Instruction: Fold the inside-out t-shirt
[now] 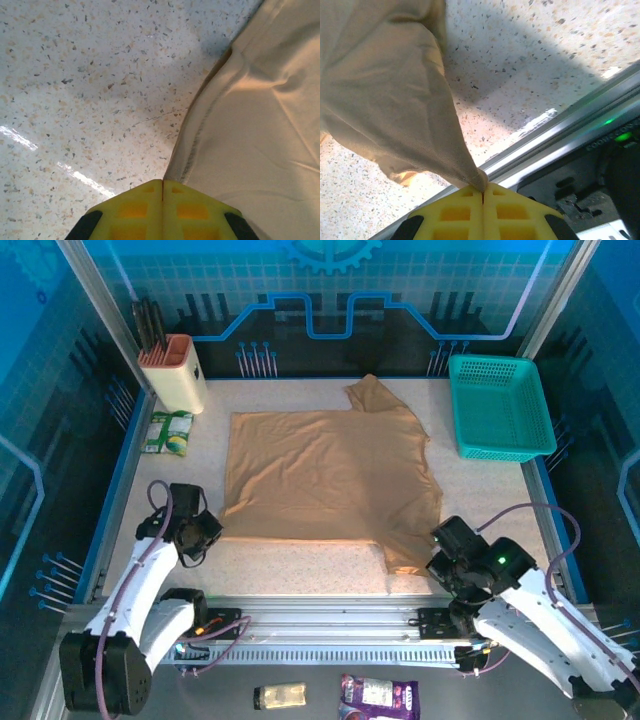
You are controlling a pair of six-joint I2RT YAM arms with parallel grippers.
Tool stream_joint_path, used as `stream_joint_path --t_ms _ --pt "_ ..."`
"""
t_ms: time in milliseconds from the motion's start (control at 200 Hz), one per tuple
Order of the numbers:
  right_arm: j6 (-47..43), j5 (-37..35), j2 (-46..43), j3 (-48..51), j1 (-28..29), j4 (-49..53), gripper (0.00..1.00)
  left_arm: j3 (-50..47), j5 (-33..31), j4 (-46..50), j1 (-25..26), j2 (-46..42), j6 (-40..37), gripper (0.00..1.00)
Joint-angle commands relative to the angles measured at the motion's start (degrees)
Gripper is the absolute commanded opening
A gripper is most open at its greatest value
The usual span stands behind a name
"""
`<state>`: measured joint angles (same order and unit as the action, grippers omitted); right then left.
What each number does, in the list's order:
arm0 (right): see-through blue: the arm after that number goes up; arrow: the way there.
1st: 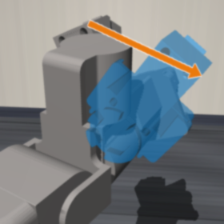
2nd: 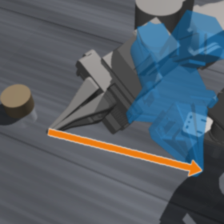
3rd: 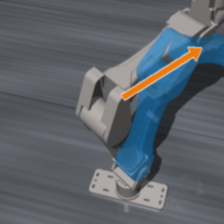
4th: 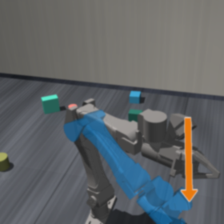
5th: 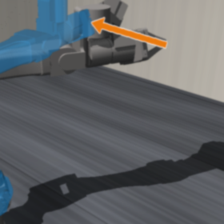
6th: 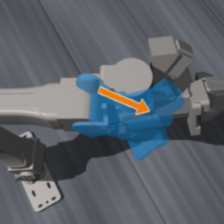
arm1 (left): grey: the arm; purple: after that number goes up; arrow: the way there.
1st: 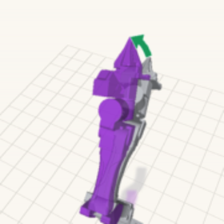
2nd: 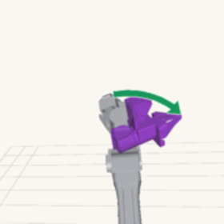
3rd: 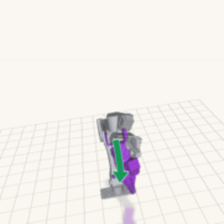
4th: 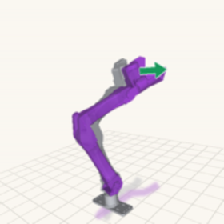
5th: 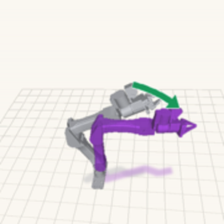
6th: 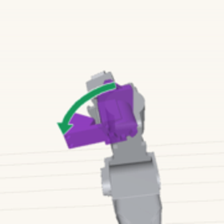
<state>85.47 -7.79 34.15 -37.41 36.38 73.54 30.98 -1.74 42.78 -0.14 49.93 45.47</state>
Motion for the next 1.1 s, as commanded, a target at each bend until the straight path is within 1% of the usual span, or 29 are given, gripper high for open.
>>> stream_joint_path --t_ms 0,70,150,265,390,490,555,801,1096 --pt "0.74 -5.26 -1.15 -5.01 0.98 7.83 0.00 1.16 -0.72 4.05 0.58 -2.23 2.24 0.00" --pt "-0.26 -6.41 -0.26 -7.25 0.97 7.02 0.00 1.43 -0.93 4.35 0.58 -2.73 2.58 0.00" --pt "-2.76 -7.26 2.36 -9.17 0.73 3.44 0.00 2.33 -1.07 4.32 0.58 -2.12 1.96 0.00" --pt "-9.78 -8.12 8.39 -12.44 -1.23 -2.11 0.00 4.64 -1.20 3.86 0.58 0.17 0.95 0.00" --pt "-19.46 -7.22 14.22 -16.34 -5.93 -8.49 0.00 7.42 -1.48 2.18 0.58 4.23 -0.32 0.00" --pt "-25.12 -3.02 18.53 -17.18 -11.00 -14.40 0.00 9.50 -1.52 0.60 0.54 8.54 -1.75 0.00" --pt "-27.72 -1.35 21.02 -18.26 -13.35 -17.23 0.00 11.21 -1.75 0.33 0.52 11.26 -2.56 0.00" --pt "-33.99 1.49 29.90 -24.25 -18.67 -24.19 0.00 16.96 -2.54 -2.01 0.41 19.00 -4.57 0.00" --pt "-37.91 0.98 38.33 -31.61 -22.45 -28.68 0.00 21.57 -2.49 -4.78 0.41 27.39 -6.36 0.00"
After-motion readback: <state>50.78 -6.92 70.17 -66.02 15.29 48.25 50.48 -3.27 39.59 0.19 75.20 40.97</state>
